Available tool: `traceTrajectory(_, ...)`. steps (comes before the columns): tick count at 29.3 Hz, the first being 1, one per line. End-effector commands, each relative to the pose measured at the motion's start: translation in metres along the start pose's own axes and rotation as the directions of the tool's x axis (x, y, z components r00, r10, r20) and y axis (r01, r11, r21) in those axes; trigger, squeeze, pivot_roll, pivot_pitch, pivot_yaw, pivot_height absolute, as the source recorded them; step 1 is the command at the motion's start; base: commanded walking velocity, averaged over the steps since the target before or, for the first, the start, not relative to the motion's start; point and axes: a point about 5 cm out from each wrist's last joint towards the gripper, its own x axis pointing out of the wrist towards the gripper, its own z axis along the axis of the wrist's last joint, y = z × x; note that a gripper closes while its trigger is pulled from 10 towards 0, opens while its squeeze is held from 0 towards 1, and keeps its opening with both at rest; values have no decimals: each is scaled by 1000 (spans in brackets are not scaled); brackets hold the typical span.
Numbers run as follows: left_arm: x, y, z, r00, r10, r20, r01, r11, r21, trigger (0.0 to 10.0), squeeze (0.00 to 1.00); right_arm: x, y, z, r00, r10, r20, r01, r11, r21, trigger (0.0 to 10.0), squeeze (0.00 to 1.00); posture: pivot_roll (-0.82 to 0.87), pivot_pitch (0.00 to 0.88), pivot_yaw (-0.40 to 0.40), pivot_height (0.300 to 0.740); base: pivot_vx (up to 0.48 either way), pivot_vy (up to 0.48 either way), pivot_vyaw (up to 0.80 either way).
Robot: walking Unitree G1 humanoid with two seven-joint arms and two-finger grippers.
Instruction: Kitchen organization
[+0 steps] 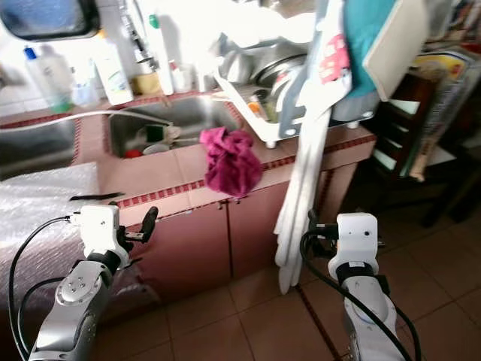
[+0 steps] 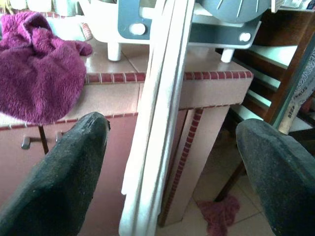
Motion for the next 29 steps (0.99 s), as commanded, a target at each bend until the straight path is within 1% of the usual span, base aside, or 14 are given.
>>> traceTrajectory(1, 3, -1, 2, 1000, -1, 5, 1, 1000, 7, 10000, 0, 0, -2, 2, 1000, -10, 0, 10, 1000, 3, 10000, 0, -80, 0, 39, 740, 0, 0, 0)
traceTrajectory(8, 5, 0, 0, 1000, 1, -7, -1, 1000, 5, 10000, 0, 2, -2, 1, 1000, -12, -2, 12, 1000, 9, 10000, 0, -67, 0, 41, 740, 0, 0, 0)
traceTrajectory(10, 4, 1, -2, 1000, 1, -17, -1, 1000, -11, 10000, 0, 4, -1, 1, 1000, -7, 2, 7, 1000, 12, 10000, 0, -60, 0, 42, 740, 0, 0, 0)
traceTrajectory(11, 4, 2, -2, 1000, 3, -22, -4, 1000, -16, 10000, 0, 6, 1, 2, 1000, -1, 7, 1, 1000, 18, 10000, 0, -60, 0, 42, 740, 0, 0, 0)
traceTrajectory(12, 3, 5, -4, 999, 6, -35, -6, 1000, -5, 10000, 0, 9, 6, 3, 1000, 18, 16, -18, 1000, 14, 10000, 0, -41, 0, 38, 740, 0, 0, 0)
traceTrajectory(15, -1, 10, -6, 999, 6, -38, -6, 1000, 7, 10000, 0, 14, 11, 3, 999, 49, 22, -50, 999, 2, 10000, 0, -28, 0, 27, 740, 0, 0, 0)
traceTrajectory(21, -4, 14, -11, 999, 23, -47, -23, 1000, 14, 10000, 0, 21, 8, 6, 998, 52, 31, -52, 999, -11, 10000, 0, -23, 0, 14, 740, 0, 0, 0)
traceTrajectory(23, -4, 13, -12, 999, 28, -45, -27, 999, 18, 10000, 0, 22, 7, 5, 998, 52, 31, -51, 999, -12, 10000, 0, -22, 0, 11, 740, 0, 0, 0)
traceTrajectory(26, -4, 10, -15, 999, 29, -33, -28, 998, 49, 10000, 0, 20, 9, 2, 998, 50, 27, -50, 999, -8, 10000, 0, -23, 0, 8, 740, 0, 0, 0)
traceTrajectory(29, 1, 5, -15, 999, 23, -33, -22, 999, 31, 10000, 0, 22, 11, 0, 998, 50, 23, -50, 999, -2, 10000, 0, -15, 0, 0, 740, 0, 0, 0)
